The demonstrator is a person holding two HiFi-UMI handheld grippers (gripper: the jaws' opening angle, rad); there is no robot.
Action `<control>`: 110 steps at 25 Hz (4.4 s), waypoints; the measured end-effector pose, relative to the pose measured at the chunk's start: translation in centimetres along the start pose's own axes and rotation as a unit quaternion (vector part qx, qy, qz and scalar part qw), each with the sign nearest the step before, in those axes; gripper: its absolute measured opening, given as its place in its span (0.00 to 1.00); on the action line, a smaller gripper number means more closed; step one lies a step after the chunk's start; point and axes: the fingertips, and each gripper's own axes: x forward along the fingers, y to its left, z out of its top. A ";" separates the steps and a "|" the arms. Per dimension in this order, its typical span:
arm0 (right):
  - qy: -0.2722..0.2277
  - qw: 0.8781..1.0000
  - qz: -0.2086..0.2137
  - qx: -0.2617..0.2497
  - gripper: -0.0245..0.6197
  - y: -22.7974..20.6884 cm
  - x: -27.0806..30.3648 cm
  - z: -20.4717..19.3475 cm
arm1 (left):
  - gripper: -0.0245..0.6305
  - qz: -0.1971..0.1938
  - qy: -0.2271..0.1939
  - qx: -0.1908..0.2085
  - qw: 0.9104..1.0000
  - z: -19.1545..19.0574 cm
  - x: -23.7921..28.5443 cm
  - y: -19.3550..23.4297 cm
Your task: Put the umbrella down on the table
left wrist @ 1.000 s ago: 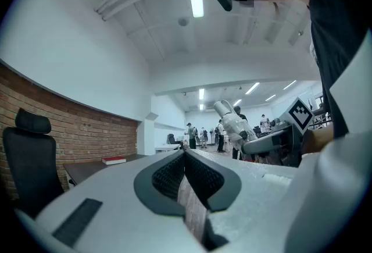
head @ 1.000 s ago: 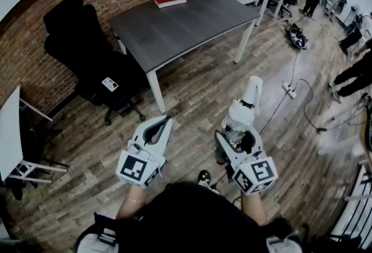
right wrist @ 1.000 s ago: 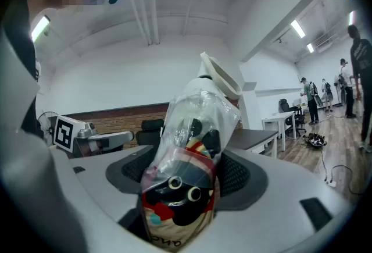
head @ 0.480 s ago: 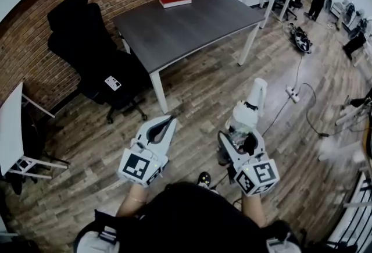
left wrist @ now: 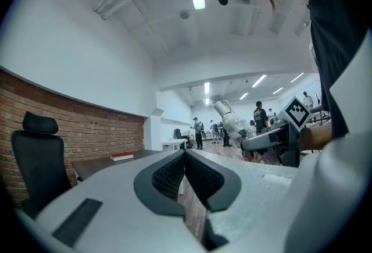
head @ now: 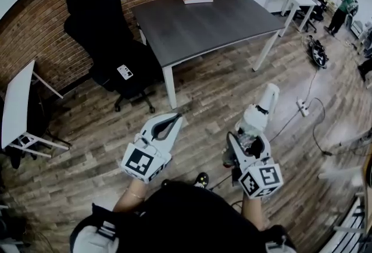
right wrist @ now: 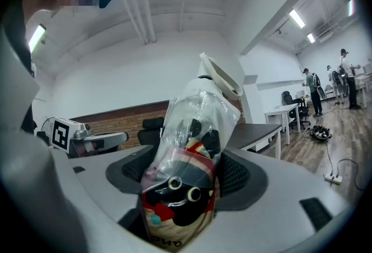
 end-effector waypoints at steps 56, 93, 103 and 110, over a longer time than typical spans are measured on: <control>0.027 0.999 -0.031 0.017 0.54 -12.4 14.2 1.5 | 0.03 -0.006 0.005 -0.001 1.000 -1.3 17.3 10.1; 0.046 0.993 -0.102 0.022 0.53 -12.3 32.1 2.4 | 0.03 -0.035 -0.009 -0.021 0.999 -3.8 23.8 28.8; 0.056 0.995 -0.074 0.036 0.53 -13.9 35.3 1.8 | 0.03 -0.013 0.005 -0.037 0.999 -4.7 25.0 30.1; 0.068 0.997 -0.021 0.028 0.53 -16.7 42.2 2.7 | 0.03 0.050 0.017 -0.031 0.998 -5.2 27.8 34.5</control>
